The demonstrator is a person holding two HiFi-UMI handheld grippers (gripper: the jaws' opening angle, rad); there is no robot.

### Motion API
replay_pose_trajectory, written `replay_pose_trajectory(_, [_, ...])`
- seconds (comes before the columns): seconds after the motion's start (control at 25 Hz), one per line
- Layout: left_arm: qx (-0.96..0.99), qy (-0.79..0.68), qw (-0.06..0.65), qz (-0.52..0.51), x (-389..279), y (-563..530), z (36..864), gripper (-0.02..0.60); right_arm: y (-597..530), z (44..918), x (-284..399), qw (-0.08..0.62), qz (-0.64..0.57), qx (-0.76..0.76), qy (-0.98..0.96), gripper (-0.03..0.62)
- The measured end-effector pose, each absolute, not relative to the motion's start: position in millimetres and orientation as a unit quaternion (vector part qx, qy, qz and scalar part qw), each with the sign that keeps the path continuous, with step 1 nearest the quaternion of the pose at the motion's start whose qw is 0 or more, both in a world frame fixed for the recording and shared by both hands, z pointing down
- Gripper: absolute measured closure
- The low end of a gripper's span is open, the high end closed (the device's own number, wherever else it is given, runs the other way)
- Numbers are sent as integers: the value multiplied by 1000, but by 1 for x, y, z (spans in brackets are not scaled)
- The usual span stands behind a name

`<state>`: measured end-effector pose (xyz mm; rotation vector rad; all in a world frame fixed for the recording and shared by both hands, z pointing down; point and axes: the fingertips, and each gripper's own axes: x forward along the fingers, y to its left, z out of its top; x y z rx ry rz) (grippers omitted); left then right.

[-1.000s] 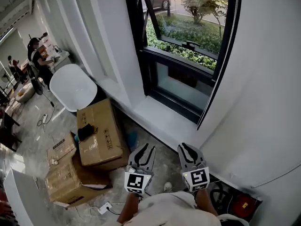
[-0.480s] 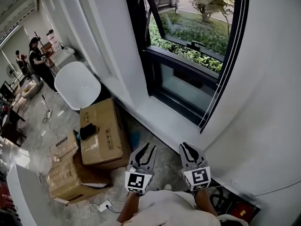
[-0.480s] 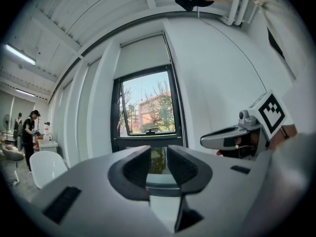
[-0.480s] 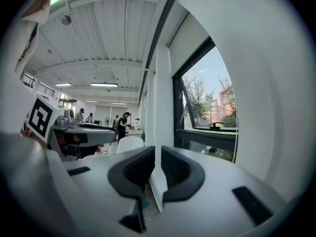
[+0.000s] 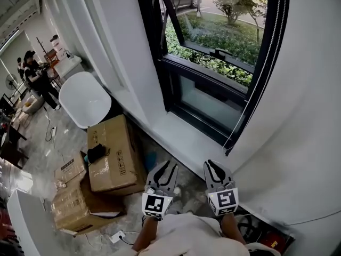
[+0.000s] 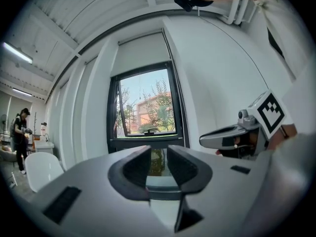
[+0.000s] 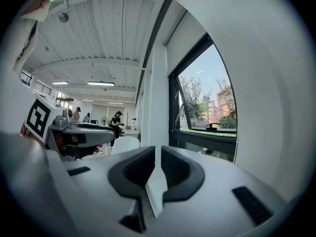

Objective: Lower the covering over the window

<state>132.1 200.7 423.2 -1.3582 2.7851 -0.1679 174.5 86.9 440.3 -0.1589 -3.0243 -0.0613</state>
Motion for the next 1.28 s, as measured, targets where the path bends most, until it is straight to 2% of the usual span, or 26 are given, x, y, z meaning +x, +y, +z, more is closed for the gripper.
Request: replay_pose_trajectory(1.28, [-538, 842, 18, -37, -106, 142, 426, 474, 39, 440, -38, 101, -39, 65, -992, 566])
